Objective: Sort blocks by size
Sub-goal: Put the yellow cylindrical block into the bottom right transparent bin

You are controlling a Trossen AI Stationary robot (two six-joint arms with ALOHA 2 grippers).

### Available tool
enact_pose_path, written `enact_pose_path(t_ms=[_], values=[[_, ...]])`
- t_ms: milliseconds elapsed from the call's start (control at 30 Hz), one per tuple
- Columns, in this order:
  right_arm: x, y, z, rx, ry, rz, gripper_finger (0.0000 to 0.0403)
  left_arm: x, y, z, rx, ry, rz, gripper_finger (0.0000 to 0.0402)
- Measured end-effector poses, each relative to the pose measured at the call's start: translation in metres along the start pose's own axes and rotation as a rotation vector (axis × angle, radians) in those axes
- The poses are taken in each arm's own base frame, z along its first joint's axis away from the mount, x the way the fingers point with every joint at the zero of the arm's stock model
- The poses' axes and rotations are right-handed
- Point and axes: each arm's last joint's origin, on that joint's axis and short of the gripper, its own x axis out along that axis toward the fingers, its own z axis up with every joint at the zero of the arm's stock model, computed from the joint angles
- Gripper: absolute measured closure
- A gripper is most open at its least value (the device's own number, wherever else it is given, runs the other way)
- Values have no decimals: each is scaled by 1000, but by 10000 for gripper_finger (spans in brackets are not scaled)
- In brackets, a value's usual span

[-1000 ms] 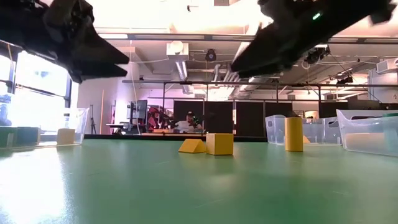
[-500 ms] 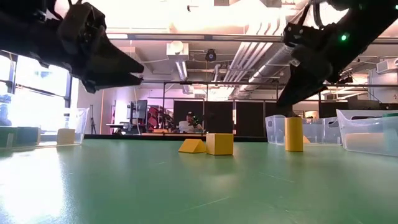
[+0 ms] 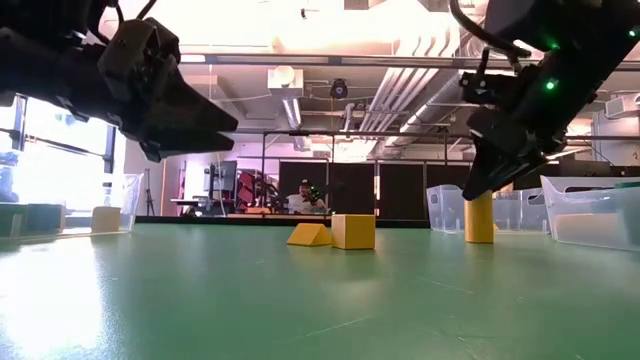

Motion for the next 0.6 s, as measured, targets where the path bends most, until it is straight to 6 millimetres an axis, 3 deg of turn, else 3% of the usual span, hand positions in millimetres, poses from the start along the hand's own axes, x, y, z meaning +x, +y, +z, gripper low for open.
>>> enact_pose_path(t_ms=[267,600], values=[[0,3,2,-2,-12,26,174,0,0,0,-3,-4,-2,174],[3,0,5,-2,7,21,306,0,0,0,0,-4,-1,174]])
